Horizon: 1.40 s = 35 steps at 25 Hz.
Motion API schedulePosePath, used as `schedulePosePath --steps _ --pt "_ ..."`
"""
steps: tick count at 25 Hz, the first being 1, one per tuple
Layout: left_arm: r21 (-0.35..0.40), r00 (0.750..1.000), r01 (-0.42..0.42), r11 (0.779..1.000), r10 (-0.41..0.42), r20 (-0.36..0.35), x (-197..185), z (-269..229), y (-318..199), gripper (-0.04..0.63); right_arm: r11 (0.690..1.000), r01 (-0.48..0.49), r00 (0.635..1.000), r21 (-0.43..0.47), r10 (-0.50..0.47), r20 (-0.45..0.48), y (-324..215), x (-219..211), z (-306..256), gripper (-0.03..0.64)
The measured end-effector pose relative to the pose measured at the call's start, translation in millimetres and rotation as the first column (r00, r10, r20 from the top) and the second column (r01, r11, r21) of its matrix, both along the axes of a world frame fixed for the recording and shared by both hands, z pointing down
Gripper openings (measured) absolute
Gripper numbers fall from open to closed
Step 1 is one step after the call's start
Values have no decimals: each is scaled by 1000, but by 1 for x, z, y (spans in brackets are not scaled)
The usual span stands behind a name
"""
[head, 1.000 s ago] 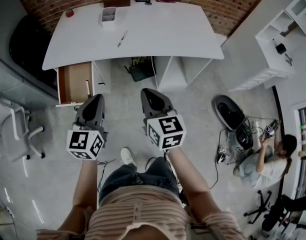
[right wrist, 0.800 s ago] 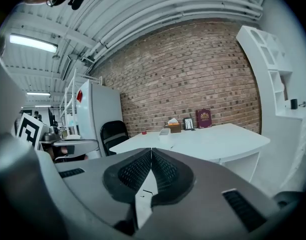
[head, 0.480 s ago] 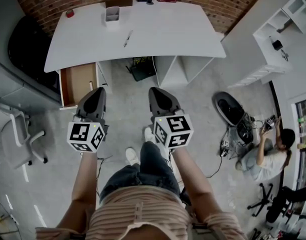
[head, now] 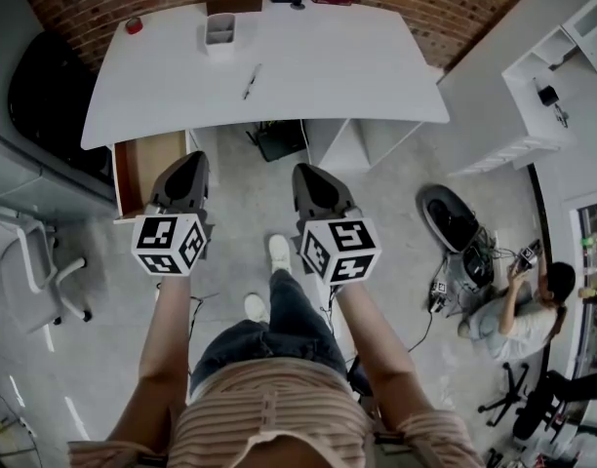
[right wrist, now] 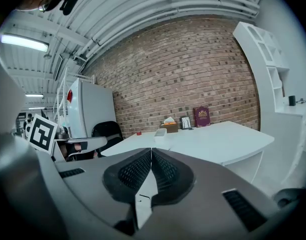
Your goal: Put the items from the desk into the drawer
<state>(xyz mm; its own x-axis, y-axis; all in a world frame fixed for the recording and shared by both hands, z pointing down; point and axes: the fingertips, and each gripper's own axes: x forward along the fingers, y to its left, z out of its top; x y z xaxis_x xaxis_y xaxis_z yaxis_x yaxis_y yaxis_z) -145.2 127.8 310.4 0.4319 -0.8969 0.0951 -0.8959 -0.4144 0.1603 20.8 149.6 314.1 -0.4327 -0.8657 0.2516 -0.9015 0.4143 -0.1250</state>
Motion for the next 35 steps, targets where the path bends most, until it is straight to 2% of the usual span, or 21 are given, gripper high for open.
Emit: schedulePosePath --steps 18,28,35 --pt "-97 1000 -11 995 13 20 46 40 -194 9 997 69 996 -41 -71 -45 -195 19 16 17" --pt "-238 998 -21 971 36 59 62 88 -280 11 995 67 996 -80 -72 -52 -272 34 35 17" --pt "-309 992 -31 951 67 108 70 119 -320 12 992 59 996 -115 -65 -53 -302 36 54 17"
